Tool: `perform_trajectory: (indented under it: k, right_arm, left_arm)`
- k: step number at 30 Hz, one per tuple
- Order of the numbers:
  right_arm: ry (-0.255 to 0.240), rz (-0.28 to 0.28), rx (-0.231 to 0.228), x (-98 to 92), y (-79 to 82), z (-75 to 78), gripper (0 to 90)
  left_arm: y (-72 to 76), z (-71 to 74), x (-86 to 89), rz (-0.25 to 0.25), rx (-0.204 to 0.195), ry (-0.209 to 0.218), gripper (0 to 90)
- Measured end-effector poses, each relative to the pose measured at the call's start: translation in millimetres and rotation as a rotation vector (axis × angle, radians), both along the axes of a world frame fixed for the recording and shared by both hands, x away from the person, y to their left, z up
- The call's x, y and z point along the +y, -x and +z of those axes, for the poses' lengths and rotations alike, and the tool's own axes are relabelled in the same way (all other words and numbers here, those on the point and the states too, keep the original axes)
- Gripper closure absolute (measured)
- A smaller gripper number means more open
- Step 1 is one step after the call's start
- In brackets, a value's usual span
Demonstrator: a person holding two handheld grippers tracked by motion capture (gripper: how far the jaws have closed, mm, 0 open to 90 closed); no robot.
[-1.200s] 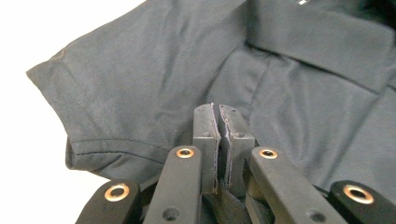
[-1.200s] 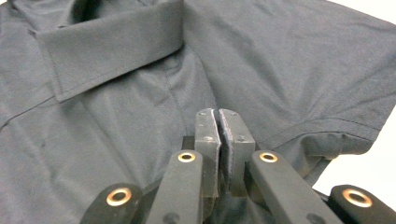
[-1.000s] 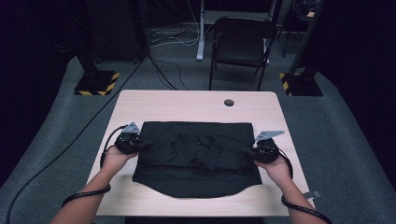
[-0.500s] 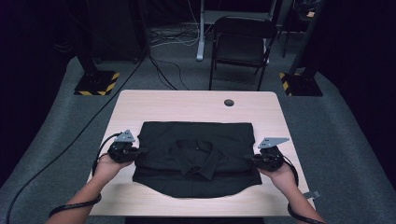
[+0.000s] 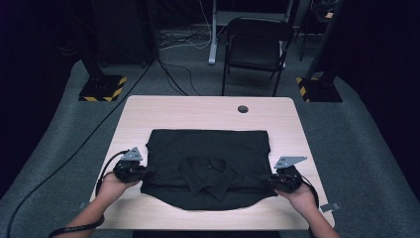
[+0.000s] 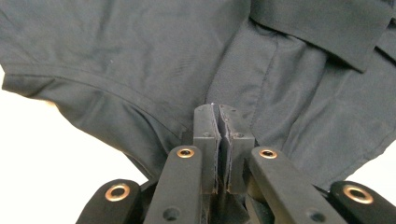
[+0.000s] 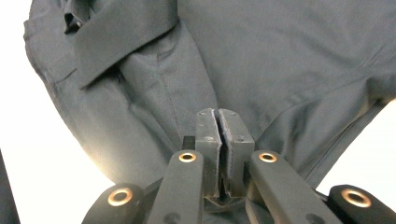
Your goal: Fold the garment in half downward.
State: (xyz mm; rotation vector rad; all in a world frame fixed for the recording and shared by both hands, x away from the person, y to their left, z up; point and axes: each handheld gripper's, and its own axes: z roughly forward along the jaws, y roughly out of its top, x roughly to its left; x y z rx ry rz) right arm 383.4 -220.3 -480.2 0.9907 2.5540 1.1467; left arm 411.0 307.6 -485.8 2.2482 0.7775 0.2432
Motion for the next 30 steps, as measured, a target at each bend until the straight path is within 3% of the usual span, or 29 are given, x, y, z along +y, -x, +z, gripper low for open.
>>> perform_trajectory:
  k: [10,23,25,30]
  right_arm:
    - [0.017,-0.008,0.035,-0.3,5.6,-17.6,87.1]
    - [-0.001,-0.055,0.044,0.1,9.0,-31.8,86.3]
    - [-0.003,-0.058,0.045,0.6,9.2,-33.0,84.8]
    - [-0.014,-0.081,0.041,4.4,7.5,-34.6,68.6]
  left_arm:
    - [7.4,-14.7,1.0,0.001,0.025,-0.007,85.6]
    - [11.4,-26.6,0.9,0.025,0.019,-0.027,79.8]
    - [11.3,-27.3,0.2,0.022,0.017,-0.033,75.8]
    - [7.9,-24.9,-3.0,0.039,0.011,-0.027,63.7]
